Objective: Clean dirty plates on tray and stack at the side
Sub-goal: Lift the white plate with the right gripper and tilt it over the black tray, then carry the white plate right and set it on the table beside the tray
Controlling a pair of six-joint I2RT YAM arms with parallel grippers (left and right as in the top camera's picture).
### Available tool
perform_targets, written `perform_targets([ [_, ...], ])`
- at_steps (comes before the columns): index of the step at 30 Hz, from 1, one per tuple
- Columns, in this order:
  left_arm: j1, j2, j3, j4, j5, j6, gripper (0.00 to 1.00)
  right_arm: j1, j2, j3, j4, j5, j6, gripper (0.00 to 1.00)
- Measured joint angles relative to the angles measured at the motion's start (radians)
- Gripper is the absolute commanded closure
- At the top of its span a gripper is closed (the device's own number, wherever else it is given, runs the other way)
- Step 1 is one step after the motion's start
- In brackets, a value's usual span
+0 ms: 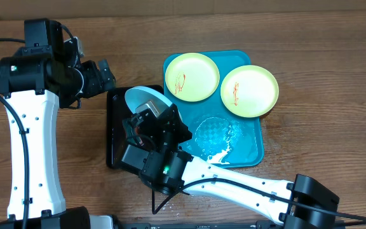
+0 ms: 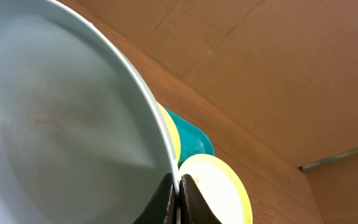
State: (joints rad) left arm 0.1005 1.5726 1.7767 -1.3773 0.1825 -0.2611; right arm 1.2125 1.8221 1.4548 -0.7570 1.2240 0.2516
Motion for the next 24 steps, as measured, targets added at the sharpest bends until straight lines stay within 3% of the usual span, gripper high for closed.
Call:
perform_targets([
  [7, 0.000, 0.000, 0.000, 0.000, 0.000, 0.000, 0.04, -0.008, 0.000, 0.000, 0.005, -0.080, 0.014, 0.96],
  [12, 0.000, 0.000, 0.000, 0.000, 0.000, 0.000, 0.04, -0.092, -0.004, 0.000, 0.005, -0.365, 0.071, 0.96],
  [17, 0.000, 0.000, 0.000, 0.000, -0.008, 0.000, 0.04, -0.278, -0.049, 0.035, -0.040, -0.737, 0.104, 0.96],
  [24, 0.000, 0.000, 0.000, -0.001, -0.023, 0.000, 0.04, -0.721, -0.221, 0.146, -0.146, -1.210, 0.166, 0.96],
])
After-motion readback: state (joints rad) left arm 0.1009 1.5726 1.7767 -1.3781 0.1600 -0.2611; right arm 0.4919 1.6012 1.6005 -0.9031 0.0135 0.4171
